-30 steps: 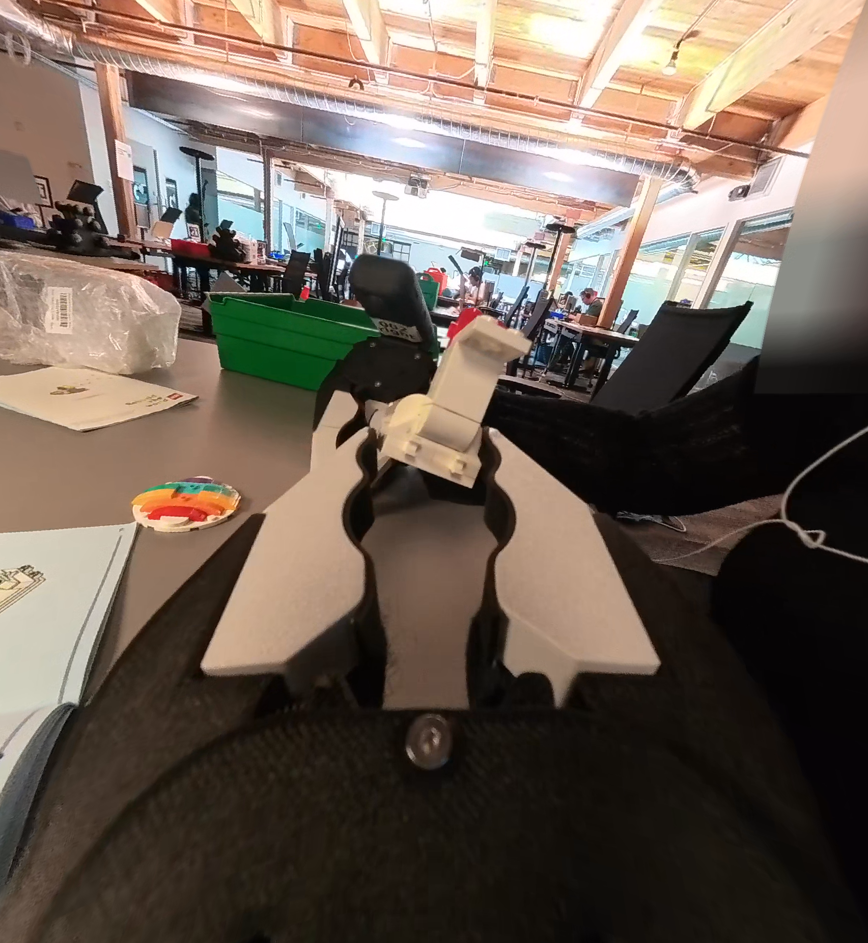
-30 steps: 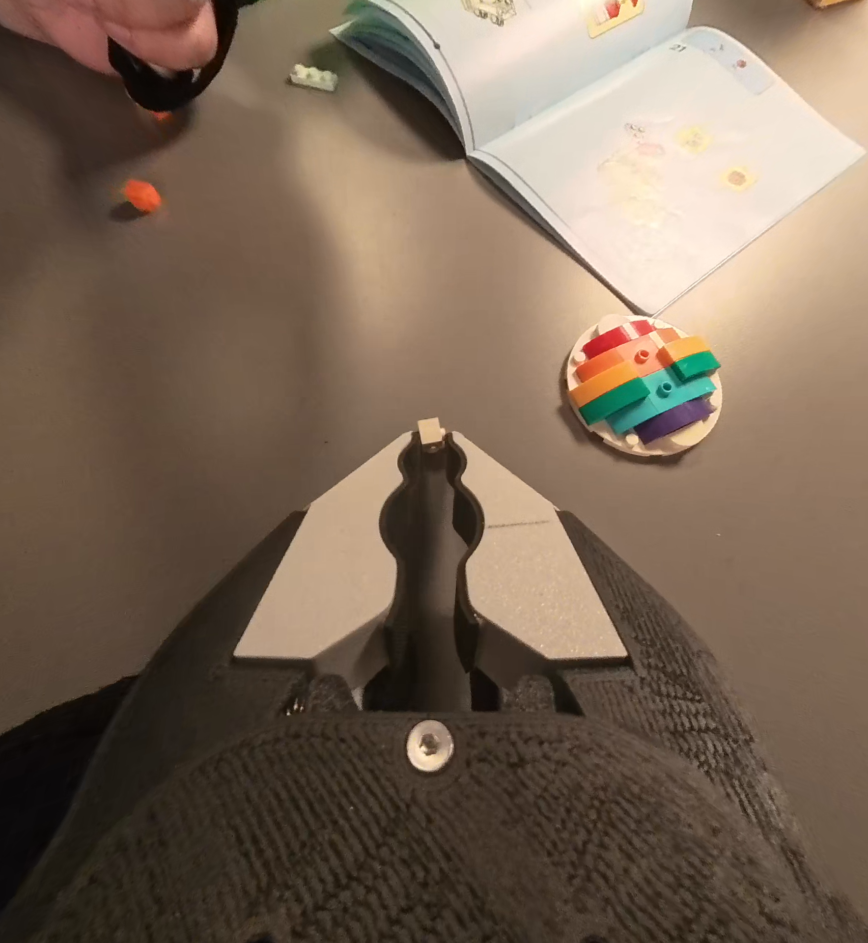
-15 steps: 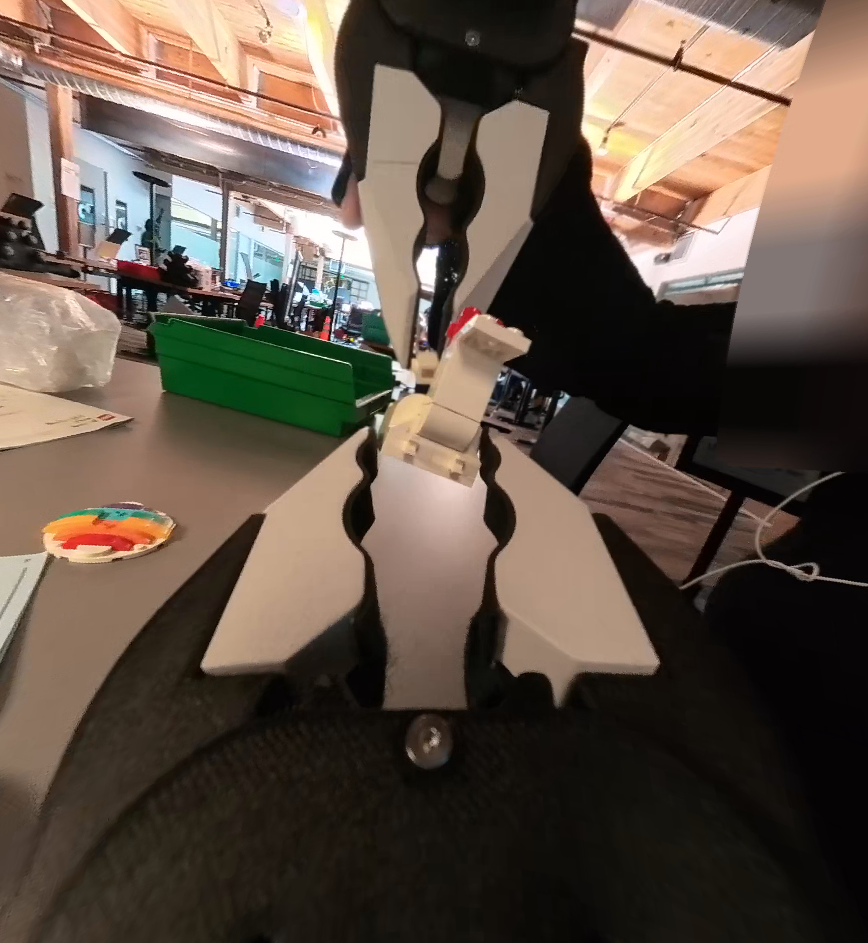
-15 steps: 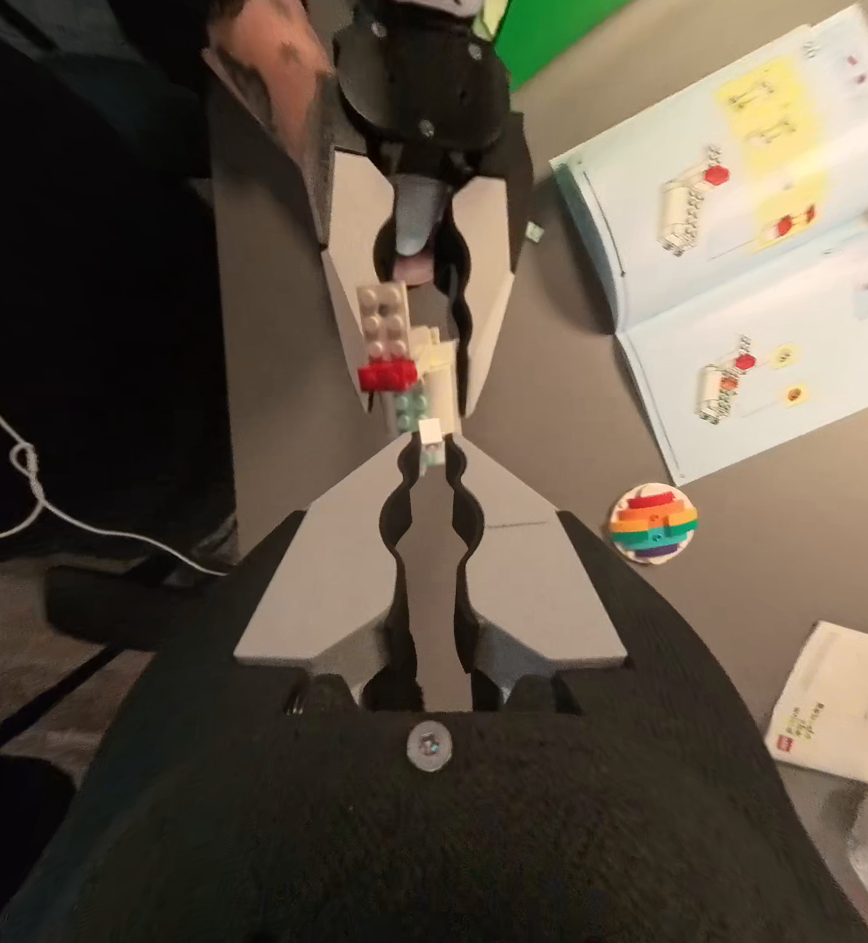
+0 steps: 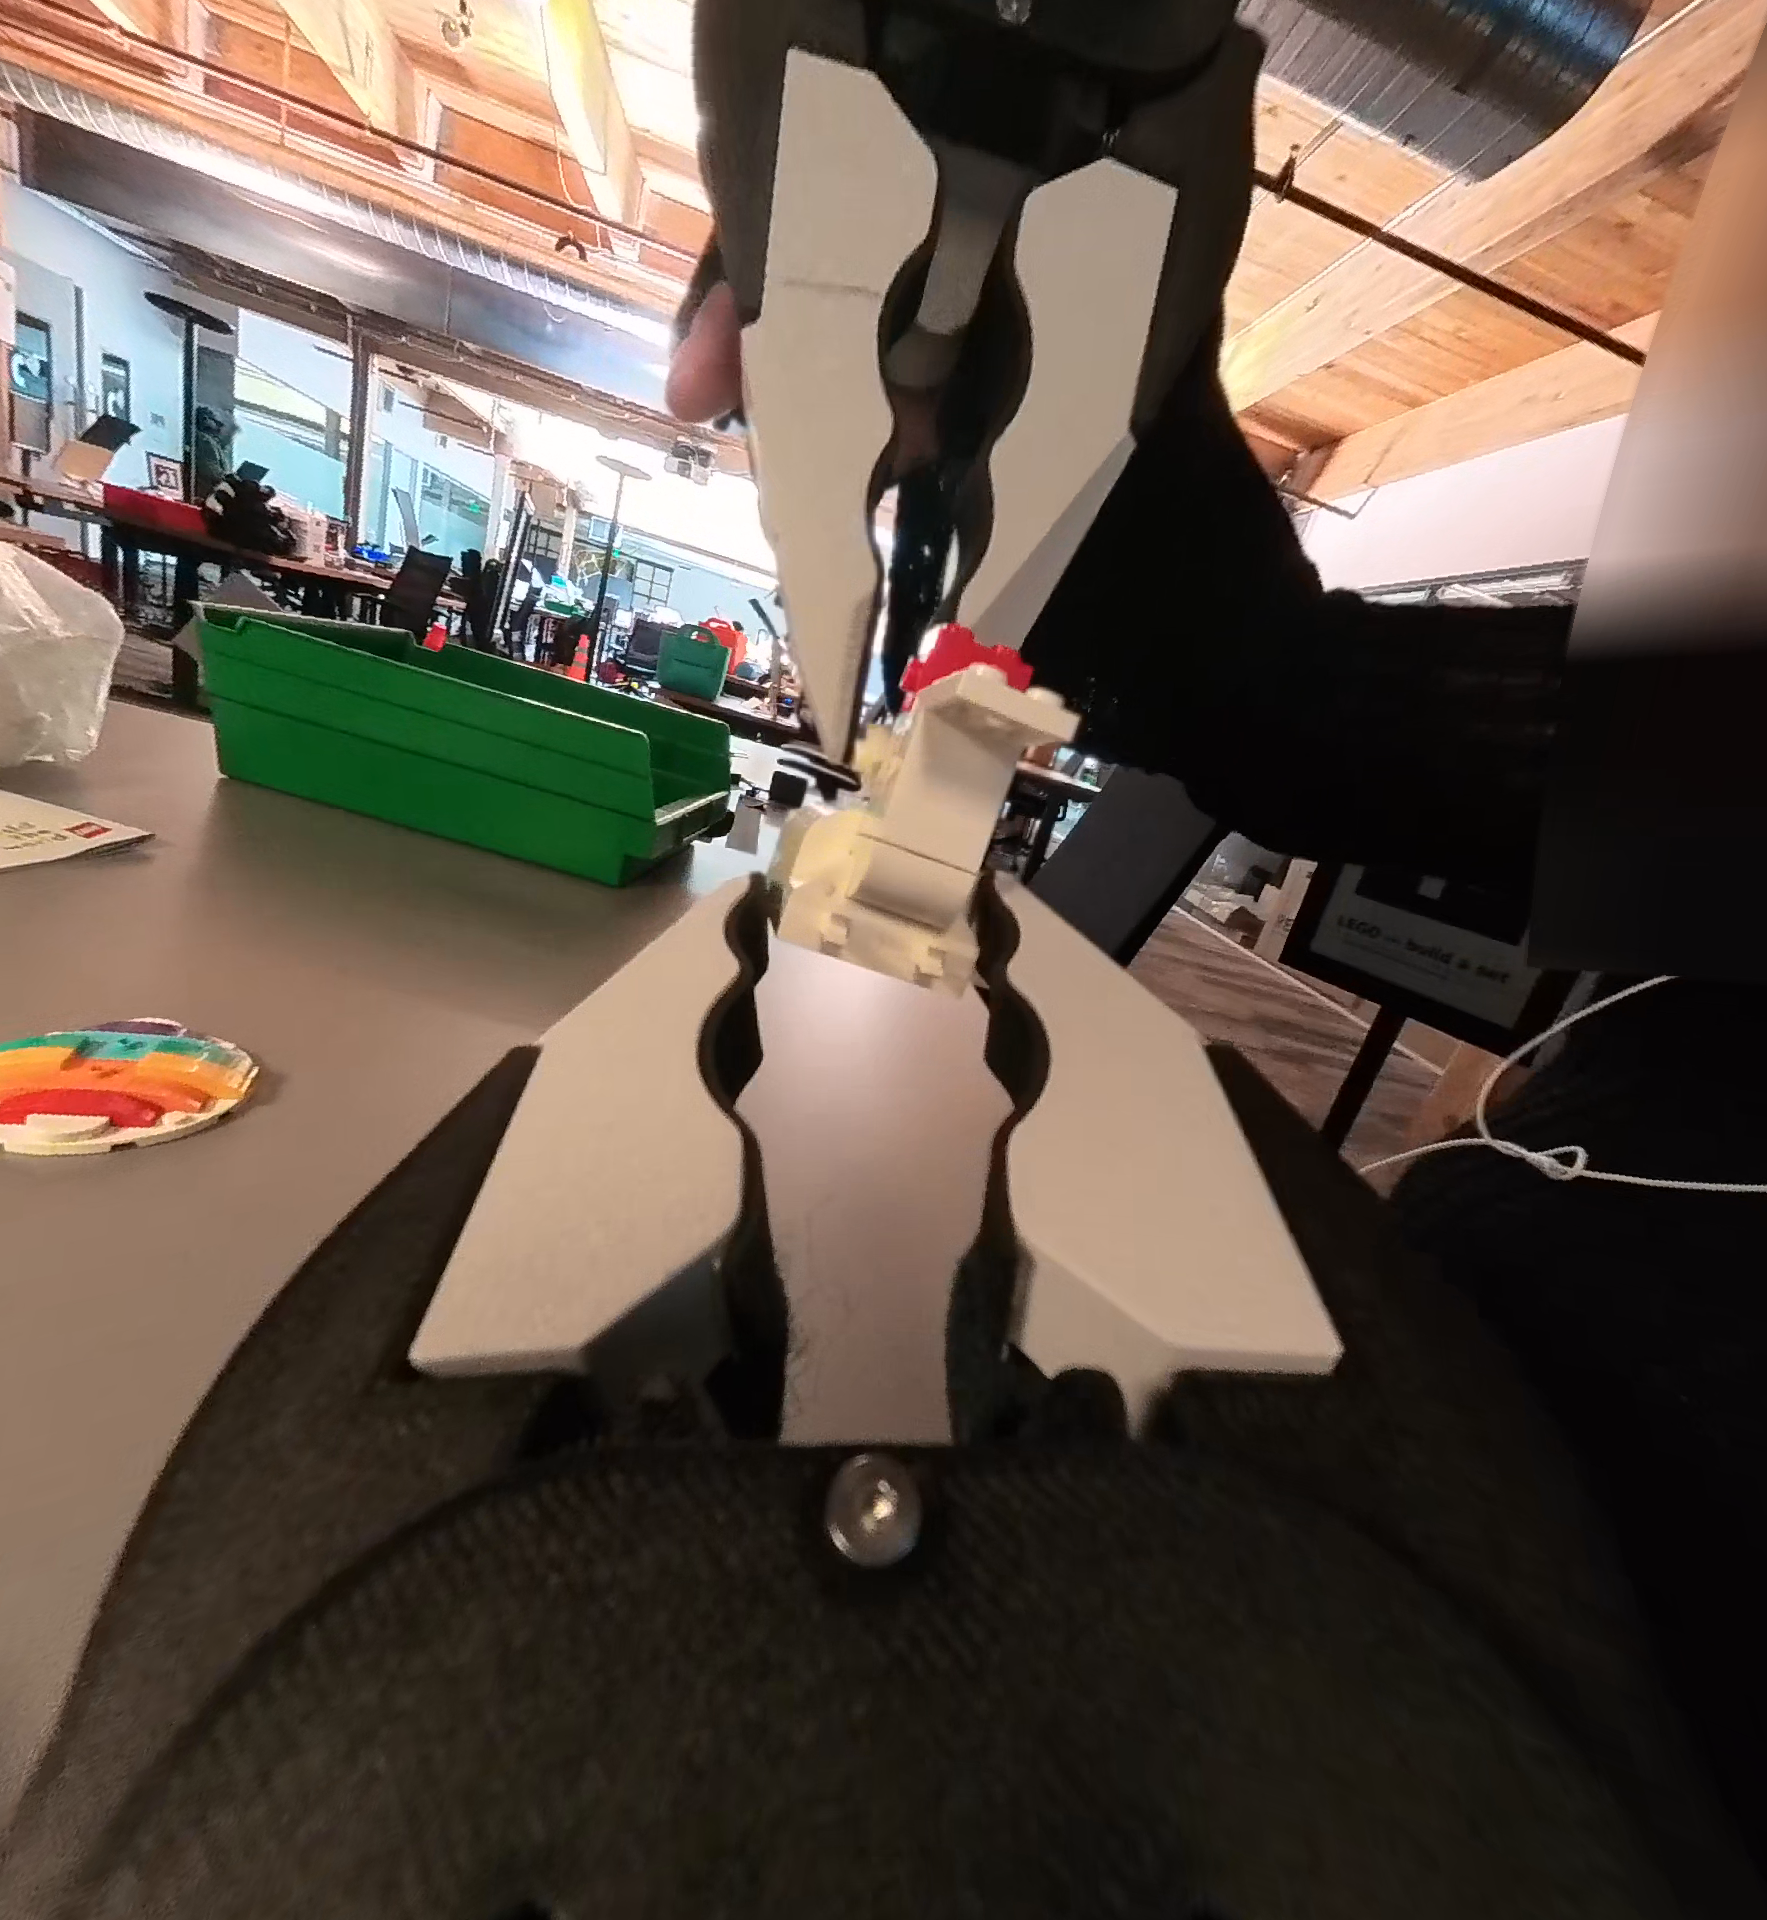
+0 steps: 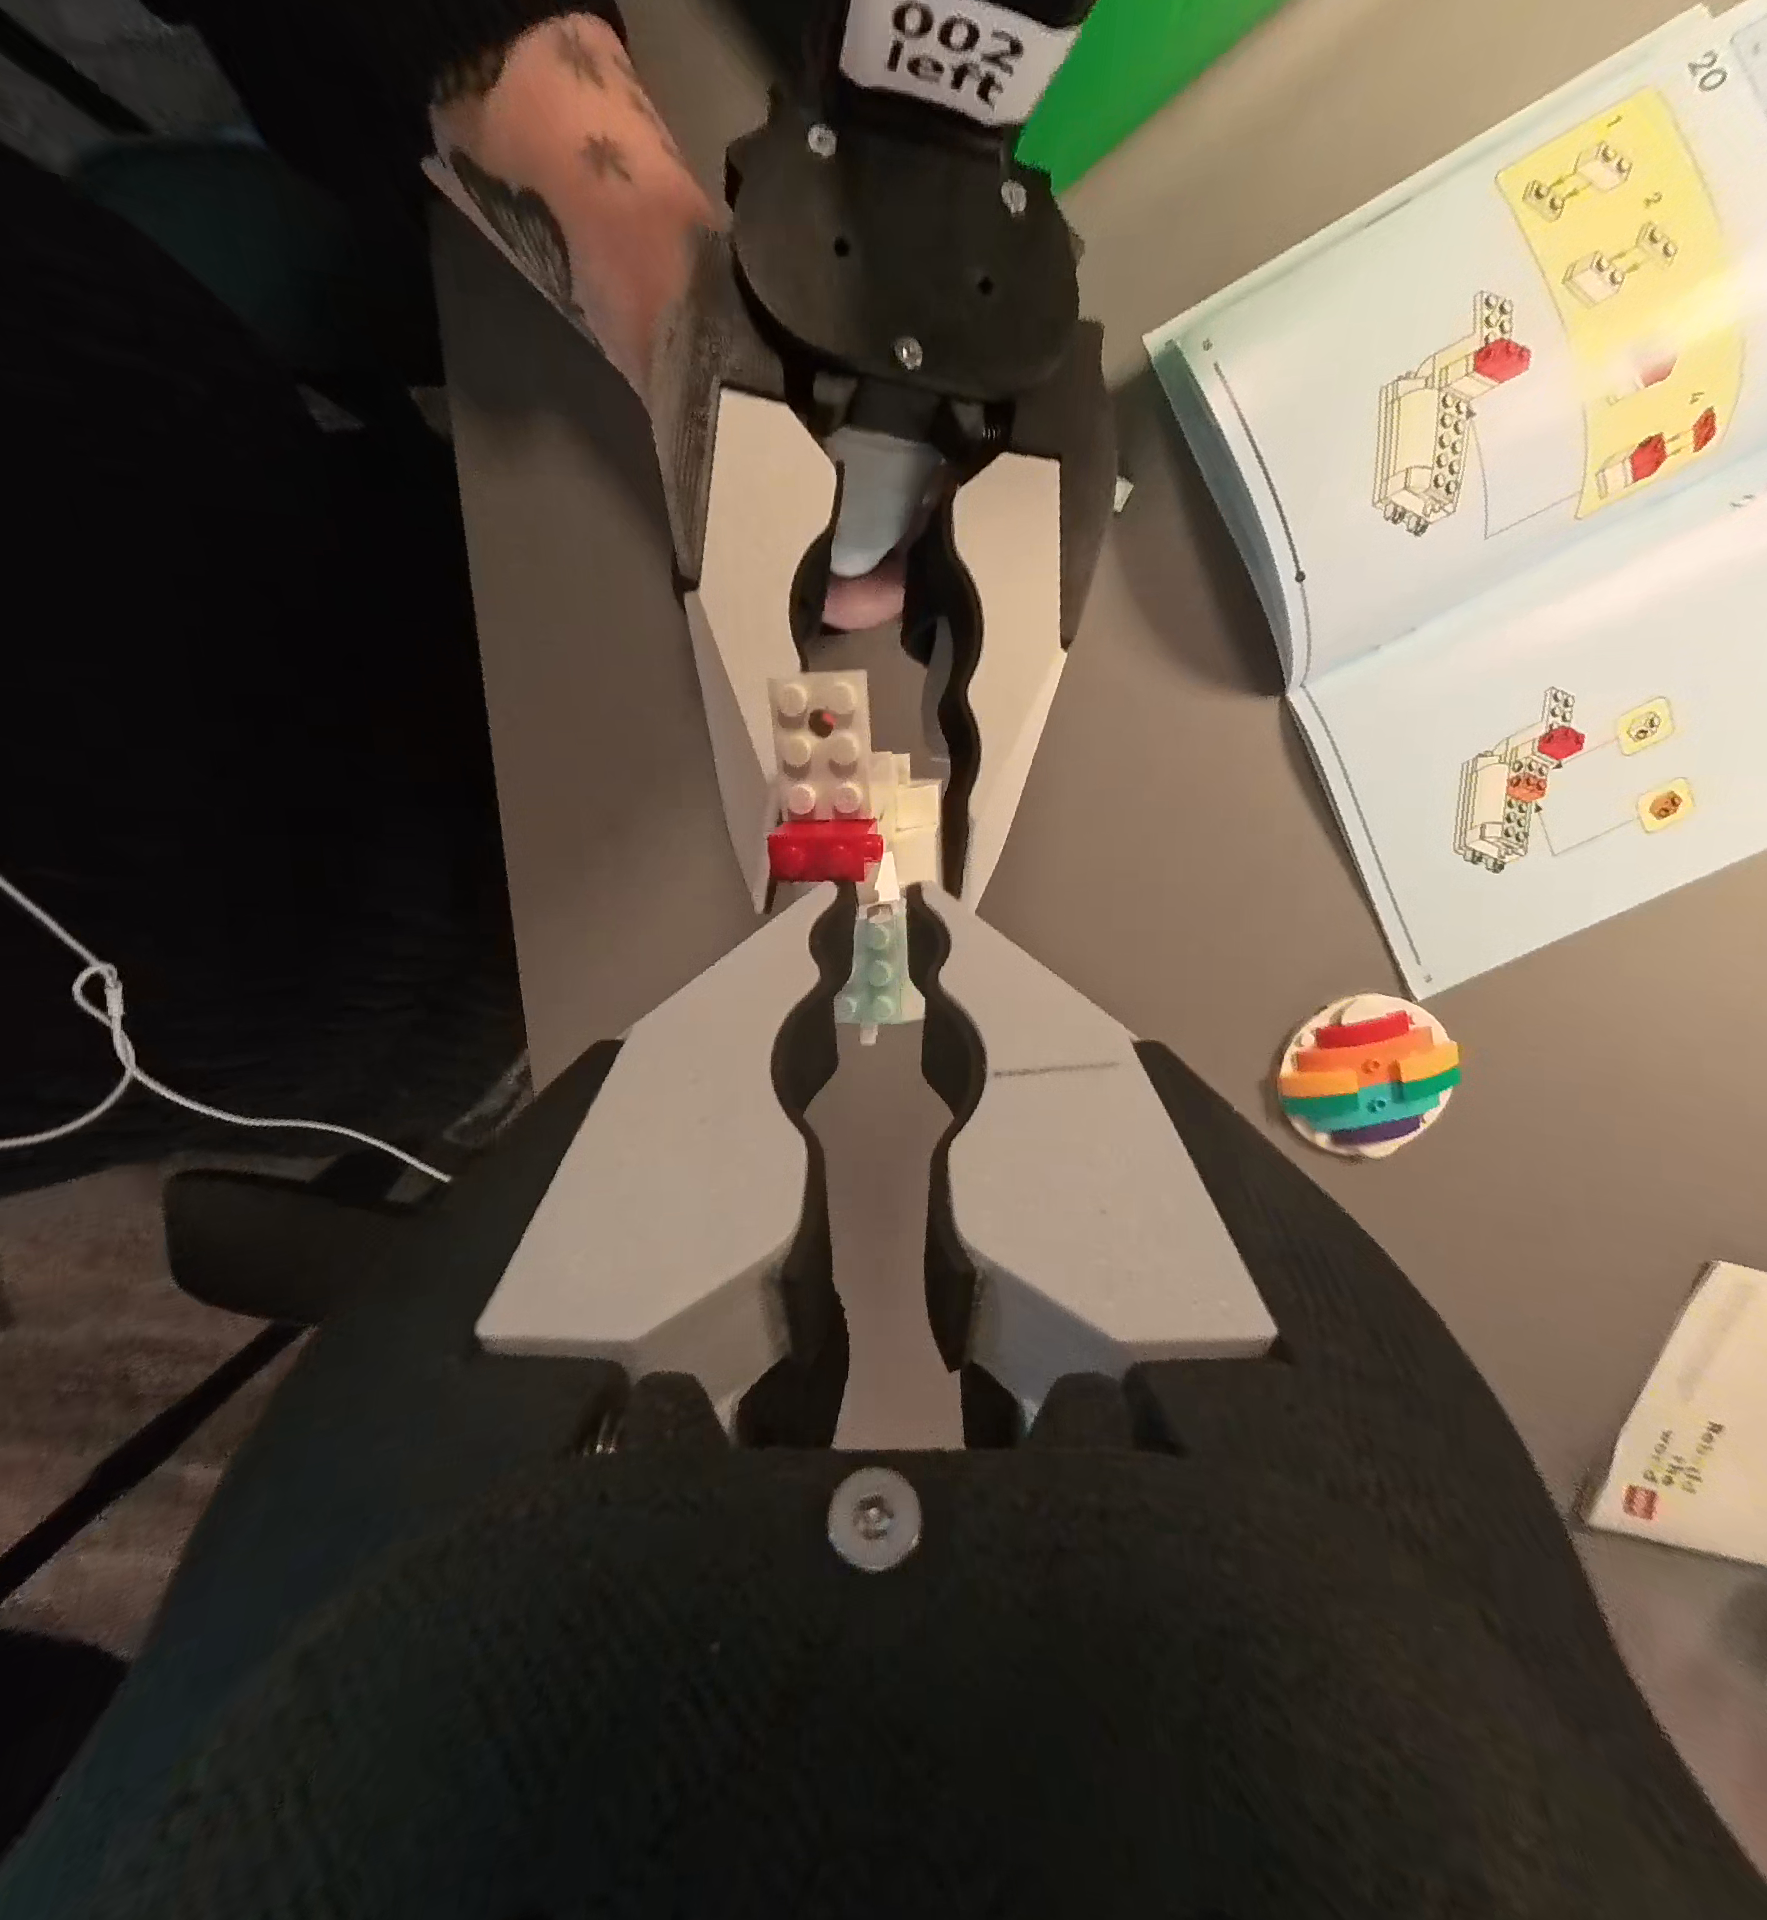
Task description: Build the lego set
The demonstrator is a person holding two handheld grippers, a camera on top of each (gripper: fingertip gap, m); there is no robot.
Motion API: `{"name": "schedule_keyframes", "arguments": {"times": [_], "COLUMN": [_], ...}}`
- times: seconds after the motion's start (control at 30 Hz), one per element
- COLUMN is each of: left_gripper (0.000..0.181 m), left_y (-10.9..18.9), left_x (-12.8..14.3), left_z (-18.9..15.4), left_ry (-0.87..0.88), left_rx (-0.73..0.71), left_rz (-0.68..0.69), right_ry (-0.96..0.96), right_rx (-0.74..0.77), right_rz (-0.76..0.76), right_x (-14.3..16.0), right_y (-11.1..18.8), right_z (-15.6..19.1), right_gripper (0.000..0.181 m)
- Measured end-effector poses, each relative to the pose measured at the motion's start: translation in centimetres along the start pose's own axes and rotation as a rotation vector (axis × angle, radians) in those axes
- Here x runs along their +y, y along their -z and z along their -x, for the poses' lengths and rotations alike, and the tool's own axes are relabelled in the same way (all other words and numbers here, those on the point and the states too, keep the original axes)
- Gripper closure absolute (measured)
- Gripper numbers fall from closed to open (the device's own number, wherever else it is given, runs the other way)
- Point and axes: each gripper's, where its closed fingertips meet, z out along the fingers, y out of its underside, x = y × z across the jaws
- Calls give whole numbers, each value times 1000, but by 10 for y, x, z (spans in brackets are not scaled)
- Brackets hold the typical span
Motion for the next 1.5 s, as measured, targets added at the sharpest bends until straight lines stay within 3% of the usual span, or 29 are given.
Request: {"name": "schedule_keyframes", "arguments": {"times": [0.17,0.27,0.4,0.53,0.6,0.73,0.97,1.13,1.2,1.33,1.5], "left_gripper": [143,143,142,142,144,143,142,142,142,142,142], "left_y": [0,2,9,12,12,13,13,13,13,13,14], "left_x": [0,-3,-7,-6,-6,-7,-6,-6,-6,-7,-11], "left_z": [-1,4,21,27,28,29,29,29,29,29,29], "left_ry": [26,31,-29,-90,-96,-98,-105,-111,-105,-109,-97], "left_rx": [19,-9,-137,-196,-204,-214,-214,-214,-213,-213,-212], "left_rz": [0,-14,1,25,27,25,36,40,37,29,10], "right_ry": [0,2,-82,-139,-146,-164,-146,-184,-217,-331,-486], "right_rx": [-9,44,195,161,135,118,115,120,143,141,243], "right_rz": [-40,37,342,635,707,762,862,786,686,228,-328], "right_x": [4,25,106,191,215,229,228,220,218,203,203], "right_y": [-1,2,-5,-46,-60,-70,-70,-70,-63,-55,-51], "right_z": [1,-6,-32,-33,-29,-26,-26,-26,-27,-23,-26], "right_gripper": [173,173,174,173,173,173,173,153,150,151,154]}}
